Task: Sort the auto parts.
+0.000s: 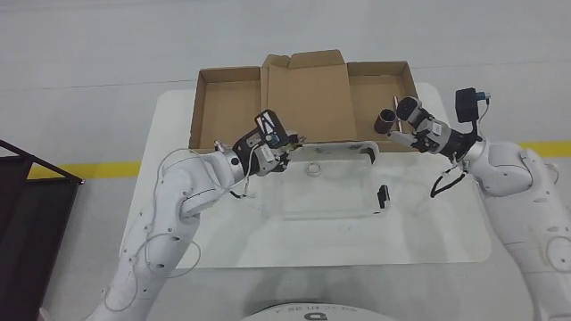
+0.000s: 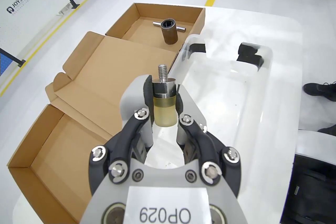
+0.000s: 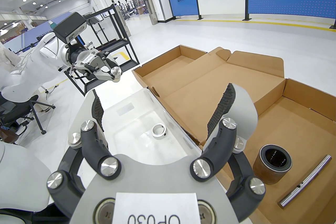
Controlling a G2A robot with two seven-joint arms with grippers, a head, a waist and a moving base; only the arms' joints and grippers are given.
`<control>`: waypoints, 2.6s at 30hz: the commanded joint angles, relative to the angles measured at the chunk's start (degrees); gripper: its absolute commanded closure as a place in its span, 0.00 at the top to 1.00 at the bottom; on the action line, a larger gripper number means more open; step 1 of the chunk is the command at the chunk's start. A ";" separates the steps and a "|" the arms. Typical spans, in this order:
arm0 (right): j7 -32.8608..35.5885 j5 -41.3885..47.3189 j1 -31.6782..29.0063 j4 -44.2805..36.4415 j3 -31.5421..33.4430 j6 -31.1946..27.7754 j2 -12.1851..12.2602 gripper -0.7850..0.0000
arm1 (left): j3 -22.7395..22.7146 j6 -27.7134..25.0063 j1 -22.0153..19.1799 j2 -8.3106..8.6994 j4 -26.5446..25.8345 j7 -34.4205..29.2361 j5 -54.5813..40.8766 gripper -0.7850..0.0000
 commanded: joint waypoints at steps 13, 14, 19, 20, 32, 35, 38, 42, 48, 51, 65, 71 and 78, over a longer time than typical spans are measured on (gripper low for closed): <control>-0.01 0.00 0.00 0.00 0.00 0.00 0.00 1.00 | -12.93 -12.78 -1.23 2.86 7.69 -9.86 -55.85 0.00; -0.01 0.00 0.00 0.00 0.00 0.00 0.00 1.00 | -13.82 -13.28 -1.30 3.23 8.67 -11.42 -59.78 0.00; -0.01 0.00 0.00 0.00 0.00 0.00 0.00 1.00 | -14.03 -14.60 -1.38 4.47 13.25 -18.19 -79.82 0.00; -0.01 0.00 0.00 0.00 0.00 0.00 0.00 1.00 | -13.55 -14.65 -1.60 4.66 13.86 -19.93 -83.79 0.00; -0.01 0.00 0.00 0.00 0.00 0.00 0.00 1.00 | -11.09 -13.10 -3.55 6.43 15.44 -26.43 -95.71 0.00; -0.01 0.00 0.00 0.00 0.00 0.00 0.00 1.00 | -11.09 -13.33 -3.90 6.90 15.34 -26.20 -94.49 0.00; -0.01 0.00 0.00 0.00 0.00 0.00 0.00 1.00 | -10.88 -14.54 -4.26 7.21 14.84 -24.99 -92.68 0.00; -0.01 0.00 0.00 0.00 0.00 0.00 0.00 1.00 | -9.90 -21.95 -4.76 7.95 9.46 -17.60 -81.01 0.00; -0.01 0.00 0.00 0.00 0.00 0.00 0.00 1.00 | -10.91 -22.20 -4.36 8.61 1.89 -17.33 -76.81 0.00; -0.01 0.00 0.00 0.00 0.00 0.00 0.00 1.00 | -10.99 -22.20 -4.29 8.52 2.06 -17.20 -77.34 0.00; -0.01 0.00 0.00 0.00 0.00 0.00 0.00 1.00 | -9.87 -15.48 -10.77 5.86 12.08 -4.22 -37.01 0.00; -0.01 0.00 0.00 0.00 0.00 0.00 0.00 1.00 | -1.26 3.80 -15.50 3.81 18.22 11.74 -3.53 0.00; -0.01 0.00 0.00 0.00 0.00 0.00 0.00 1.00 | 4.59 12.89 -20.59 2.15 32.27 17.72 5.87 0.00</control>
